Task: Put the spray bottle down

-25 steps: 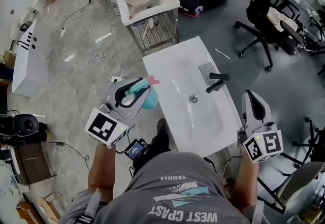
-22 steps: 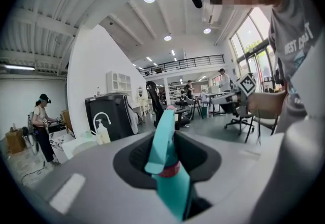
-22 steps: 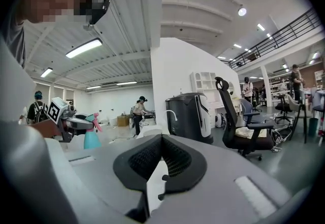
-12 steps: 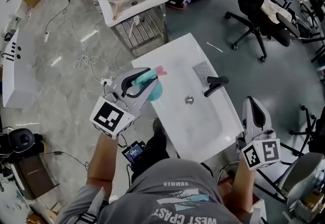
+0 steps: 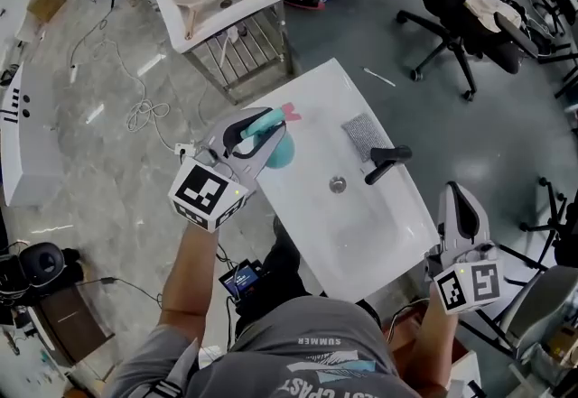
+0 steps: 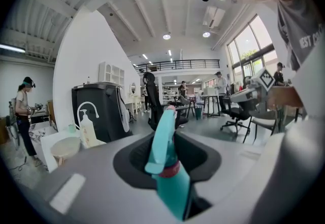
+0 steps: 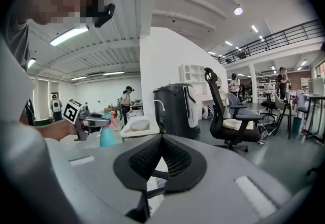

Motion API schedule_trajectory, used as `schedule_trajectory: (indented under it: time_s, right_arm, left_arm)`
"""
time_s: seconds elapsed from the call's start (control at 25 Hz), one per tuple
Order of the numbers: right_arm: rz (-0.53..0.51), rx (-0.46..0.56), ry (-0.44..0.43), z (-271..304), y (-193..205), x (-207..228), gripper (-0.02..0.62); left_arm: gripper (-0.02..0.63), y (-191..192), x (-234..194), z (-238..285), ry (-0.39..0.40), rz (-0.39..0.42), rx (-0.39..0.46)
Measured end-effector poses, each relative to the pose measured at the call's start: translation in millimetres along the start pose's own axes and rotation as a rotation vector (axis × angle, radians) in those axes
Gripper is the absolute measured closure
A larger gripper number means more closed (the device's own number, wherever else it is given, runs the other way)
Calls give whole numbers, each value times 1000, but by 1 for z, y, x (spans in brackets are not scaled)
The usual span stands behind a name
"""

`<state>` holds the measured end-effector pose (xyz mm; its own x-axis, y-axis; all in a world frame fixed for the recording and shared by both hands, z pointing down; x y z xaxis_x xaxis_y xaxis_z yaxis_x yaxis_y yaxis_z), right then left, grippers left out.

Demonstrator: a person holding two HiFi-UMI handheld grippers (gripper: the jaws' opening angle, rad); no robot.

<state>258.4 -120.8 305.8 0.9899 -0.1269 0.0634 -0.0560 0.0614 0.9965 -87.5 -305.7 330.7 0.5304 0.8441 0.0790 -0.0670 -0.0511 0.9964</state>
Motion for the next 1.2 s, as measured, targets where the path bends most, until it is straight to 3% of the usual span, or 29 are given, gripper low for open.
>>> schedule_trajectory:
  time_s: [0.68,1.2]
  right_arm:
    - [5,-96,61,18,45,6,594]
    - [17,-172,119,20,77,26,594]
  left_arm:
    - [506,65,-46,73,-15,-18,55]
    - [506,115,-57,141,-8,-33,87]
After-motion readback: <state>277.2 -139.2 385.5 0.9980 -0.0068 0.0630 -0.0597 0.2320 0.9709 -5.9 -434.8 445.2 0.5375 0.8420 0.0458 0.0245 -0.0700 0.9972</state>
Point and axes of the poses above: the fingertips, and each gripper's own axes: z forward along the fingers, x to its right, y out of its underside, the point moved 10 cm from there along -z, backward along the fingers, and after that the axes turned 14 degrees about x, right-handed, at the moved point
